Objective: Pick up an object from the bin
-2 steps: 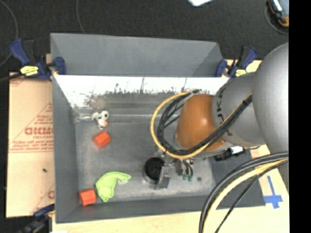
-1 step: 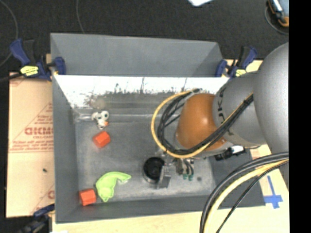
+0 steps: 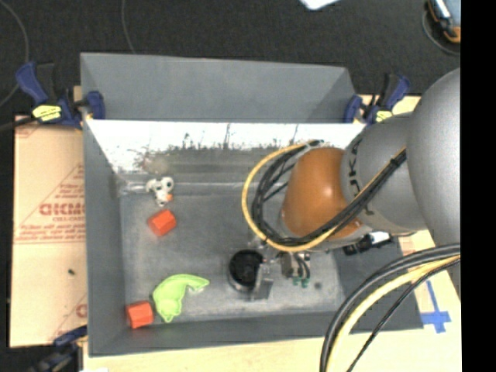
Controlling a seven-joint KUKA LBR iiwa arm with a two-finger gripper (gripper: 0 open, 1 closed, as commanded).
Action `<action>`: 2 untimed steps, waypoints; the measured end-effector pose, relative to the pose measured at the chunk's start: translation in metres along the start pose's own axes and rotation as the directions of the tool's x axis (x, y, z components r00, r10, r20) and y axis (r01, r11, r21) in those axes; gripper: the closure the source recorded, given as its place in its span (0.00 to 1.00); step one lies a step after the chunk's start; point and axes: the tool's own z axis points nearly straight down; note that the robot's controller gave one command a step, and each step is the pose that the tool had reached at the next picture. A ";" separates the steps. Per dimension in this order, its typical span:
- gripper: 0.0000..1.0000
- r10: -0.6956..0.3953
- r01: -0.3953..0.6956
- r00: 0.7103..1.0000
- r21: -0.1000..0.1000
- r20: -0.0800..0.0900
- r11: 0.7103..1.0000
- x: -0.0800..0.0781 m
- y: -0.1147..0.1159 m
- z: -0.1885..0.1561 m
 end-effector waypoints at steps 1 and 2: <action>1.00 -0.001 0.001 1.000 0.000 -0.003 1.000 0.001 0.000 -0.007; 1.00 -0.002 0.002 1.000 0.000 0.000 1.000 0.000 0.000 -0.017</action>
Offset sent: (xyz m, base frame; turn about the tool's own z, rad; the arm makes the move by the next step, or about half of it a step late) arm 0.0000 0.0000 0.0317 0.0000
